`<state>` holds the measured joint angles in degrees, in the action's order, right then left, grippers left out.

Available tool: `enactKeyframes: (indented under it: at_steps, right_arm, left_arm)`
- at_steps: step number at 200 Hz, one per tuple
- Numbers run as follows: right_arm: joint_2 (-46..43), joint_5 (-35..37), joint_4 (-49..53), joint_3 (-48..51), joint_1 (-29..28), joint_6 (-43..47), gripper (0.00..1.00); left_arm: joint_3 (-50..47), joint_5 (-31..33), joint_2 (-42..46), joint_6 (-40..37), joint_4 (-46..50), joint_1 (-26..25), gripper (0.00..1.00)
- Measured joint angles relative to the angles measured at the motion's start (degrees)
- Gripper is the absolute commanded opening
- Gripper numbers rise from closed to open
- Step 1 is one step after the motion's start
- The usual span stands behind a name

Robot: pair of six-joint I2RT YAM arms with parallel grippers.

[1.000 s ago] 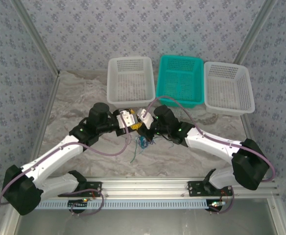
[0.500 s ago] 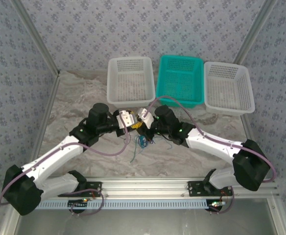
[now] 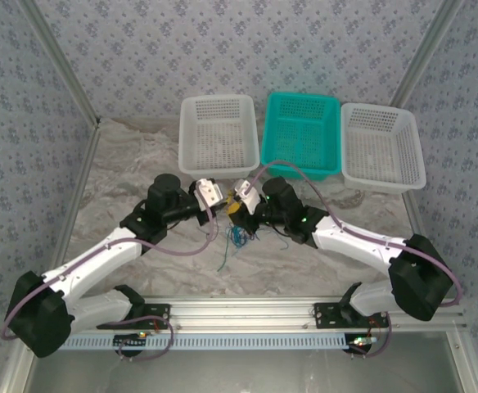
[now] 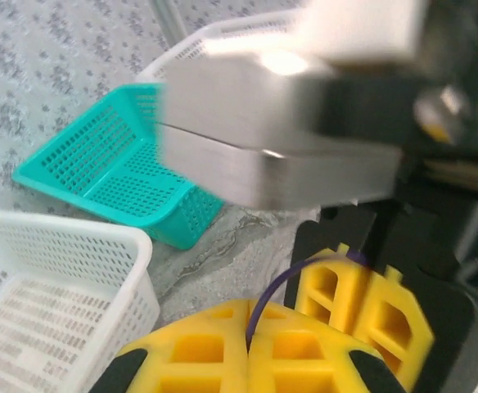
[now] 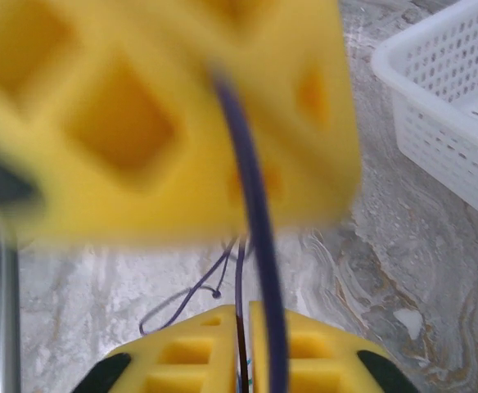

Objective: Untangle the cables

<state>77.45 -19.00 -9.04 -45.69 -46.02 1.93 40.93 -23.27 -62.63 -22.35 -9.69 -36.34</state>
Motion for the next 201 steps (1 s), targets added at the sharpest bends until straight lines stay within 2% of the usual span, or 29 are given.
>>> enactKeyframes:
  at_steps: [21, 34, 48, 83, 130, 150, 175, 201]
  right_arm:
    - [1.3, 0.7, -4.1, 4.1, 1.1, -1.4, 0.15]
    - [3.1, 1.0, -7.2, 6.5, 2.1, -2.5, 0.08]
    - [5.5, 1.2, -8.5, 8.6, 3.0, -3.8, 0.04]
    - [9.8, 1.5, -8.8, 11.4, 3.6, -5.6, 0.04]
    - [6.6, 0.7, -8.9, 10.0, 3.5, -8.0, 0.26]
    - [1.3, 0.9, -8.7, 9.0, 3.4, -8.8, 0.32]
    - [-4.9, 1.5, -8.8, 8.2, 3.3, -9.2, 0.35]
    - [-8.2, 1.8, -8.2, 8.2, 3.2, -9.9, 0.47]
  left_arm:
    - [2.3, 0.5, 0.9, 8.6, 0.5, 3.4, 0.0]
    - [2.9, 1.1, 2.4, 12.7, 0.9, 5.1, 0.0]
    - [2.9, 2.2, 4.7, 15.7, 0.4, 5.7, 0.0]
    - [3.6, 3.4, 9.8, 20.1, -0.6, 6.4, 0.0]
    - [3.9, 4.0, 9.9, 22.3, 1.2, 6.3, 0.0]
    - [3.6, 4.0, 9.9, 23.1, 1.5, 6.3, 0.0]
    - [1.9, 4.0, 9.6, 23.5, 1.4, 6.2, 0.0]
    - [-1.1, 4.7, 7.2, 23.8, 2.0, 4.9, 0.0]
